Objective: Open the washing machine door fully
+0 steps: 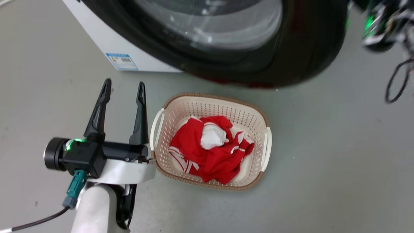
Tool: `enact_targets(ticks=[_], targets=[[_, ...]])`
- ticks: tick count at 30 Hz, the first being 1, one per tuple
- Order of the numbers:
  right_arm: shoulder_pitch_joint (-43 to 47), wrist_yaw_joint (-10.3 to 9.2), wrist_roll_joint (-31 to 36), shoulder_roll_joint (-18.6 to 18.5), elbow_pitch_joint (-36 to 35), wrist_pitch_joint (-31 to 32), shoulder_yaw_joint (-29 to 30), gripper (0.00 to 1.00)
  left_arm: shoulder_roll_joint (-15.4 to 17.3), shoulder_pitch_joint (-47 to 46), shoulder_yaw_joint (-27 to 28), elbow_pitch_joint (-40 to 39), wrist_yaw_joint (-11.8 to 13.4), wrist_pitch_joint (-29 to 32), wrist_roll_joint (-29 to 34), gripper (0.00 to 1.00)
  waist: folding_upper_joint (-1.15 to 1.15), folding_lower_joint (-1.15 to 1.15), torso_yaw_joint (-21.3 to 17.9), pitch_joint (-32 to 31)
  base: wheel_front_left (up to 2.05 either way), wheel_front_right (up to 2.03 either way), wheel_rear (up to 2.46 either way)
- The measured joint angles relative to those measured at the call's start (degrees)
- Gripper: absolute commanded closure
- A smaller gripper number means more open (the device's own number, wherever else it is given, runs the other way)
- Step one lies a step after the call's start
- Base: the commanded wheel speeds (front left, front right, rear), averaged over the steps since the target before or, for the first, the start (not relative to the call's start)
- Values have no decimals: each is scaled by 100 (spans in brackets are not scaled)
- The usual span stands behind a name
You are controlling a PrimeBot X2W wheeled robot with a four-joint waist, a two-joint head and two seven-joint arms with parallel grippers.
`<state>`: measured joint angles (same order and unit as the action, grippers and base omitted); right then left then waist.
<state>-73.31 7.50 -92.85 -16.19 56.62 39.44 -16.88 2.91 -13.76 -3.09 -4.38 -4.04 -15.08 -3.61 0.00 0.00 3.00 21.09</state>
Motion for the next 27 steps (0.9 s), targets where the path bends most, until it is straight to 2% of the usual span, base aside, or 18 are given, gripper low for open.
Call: enact_targets(ticks=[11,17,27], targets=[[1401,-1,-313,219,-982,856,-168,100,0,446,57,199,-34,0,52,0,0,0,-132,-720,0,0,0],[1995,-2,-407,514,-1343,1048,-355,100,0,668,59,244,-34,0,52,0,0,0,-162,-1089,0,0,0],[2310,-2,-443,1018,-1569,1150,-694,100,0,882,71,347,-49,0,79,0,0,-1,-149,-1434,0,0,0]])
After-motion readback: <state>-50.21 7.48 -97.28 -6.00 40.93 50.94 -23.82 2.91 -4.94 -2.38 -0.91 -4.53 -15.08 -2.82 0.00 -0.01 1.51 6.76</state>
